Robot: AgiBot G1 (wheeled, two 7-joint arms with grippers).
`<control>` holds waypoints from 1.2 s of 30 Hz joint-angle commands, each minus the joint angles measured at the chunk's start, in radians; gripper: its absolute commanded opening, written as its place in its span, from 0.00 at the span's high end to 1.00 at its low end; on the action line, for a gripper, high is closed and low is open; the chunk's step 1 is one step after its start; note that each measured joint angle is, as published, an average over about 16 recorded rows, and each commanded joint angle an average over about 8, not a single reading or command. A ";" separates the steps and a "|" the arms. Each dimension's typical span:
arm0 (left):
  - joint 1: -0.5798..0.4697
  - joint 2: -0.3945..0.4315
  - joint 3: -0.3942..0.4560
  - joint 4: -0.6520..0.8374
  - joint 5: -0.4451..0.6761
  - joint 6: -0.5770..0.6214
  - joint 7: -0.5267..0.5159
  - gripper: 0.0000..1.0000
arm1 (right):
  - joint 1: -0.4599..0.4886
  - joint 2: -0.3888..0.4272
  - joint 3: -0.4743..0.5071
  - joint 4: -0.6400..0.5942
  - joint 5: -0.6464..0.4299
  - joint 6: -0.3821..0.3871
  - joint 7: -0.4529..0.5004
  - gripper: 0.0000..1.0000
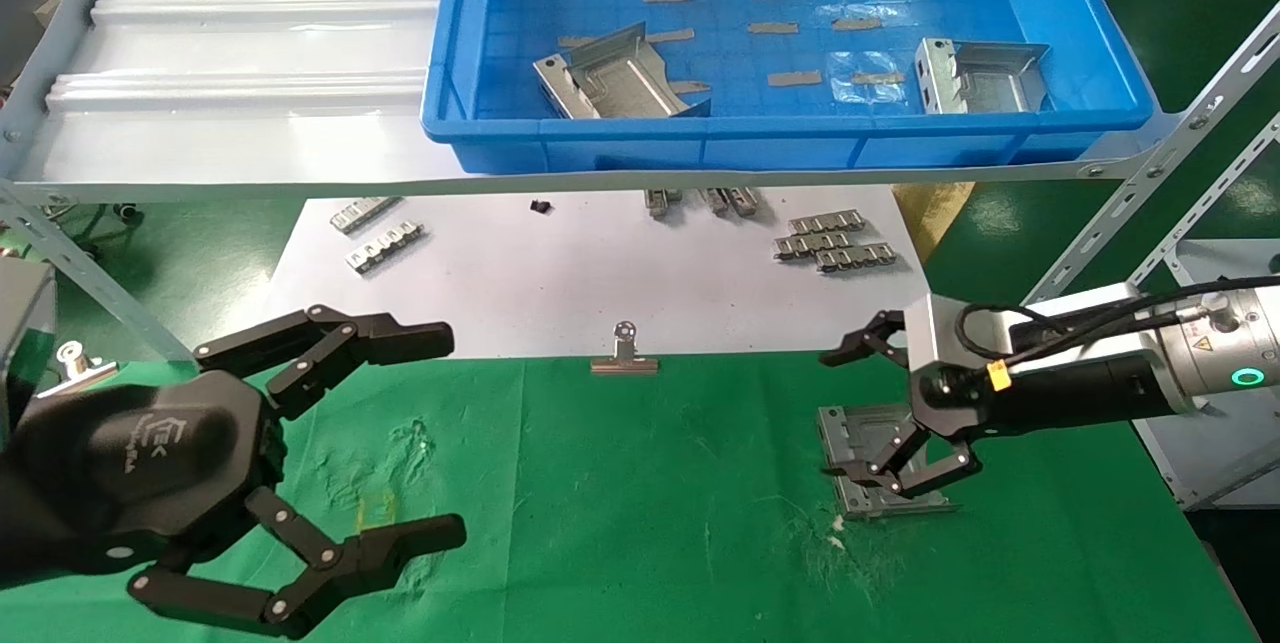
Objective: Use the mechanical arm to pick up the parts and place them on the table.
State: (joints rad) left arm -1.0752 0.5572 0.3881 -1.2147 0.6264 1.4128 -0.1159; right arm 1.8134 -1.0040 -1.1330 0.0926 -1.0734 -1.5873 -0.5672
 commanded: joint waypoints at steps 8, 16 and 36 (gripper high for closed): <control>0.000 0.000 0.000 0.000 0.000 0.000 0.000 0.00 | -0.102 0.054 0.117 0.164 0.047 0.013 0.103 0.00; 0.000 0.000 0.000 0.000 0.000 0.000 0.000 0.00 | -0.207 0.110 0.238 0.333 0.095 0.026 0.211 0.00; 0.000 0.000 0.000 0.000 0.000 0.000 0.000 0.00 | -0.467 0.248 0.539 0.753 0.217 0.058 0.477 0.00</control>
State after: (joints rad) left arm -1.0752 0.5572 0.3881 -1.2146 0.6264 1.4128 -0.1159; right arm 1.3460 -0.7555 -0.5933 0.8464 -0.8568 -1.5293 -0.0899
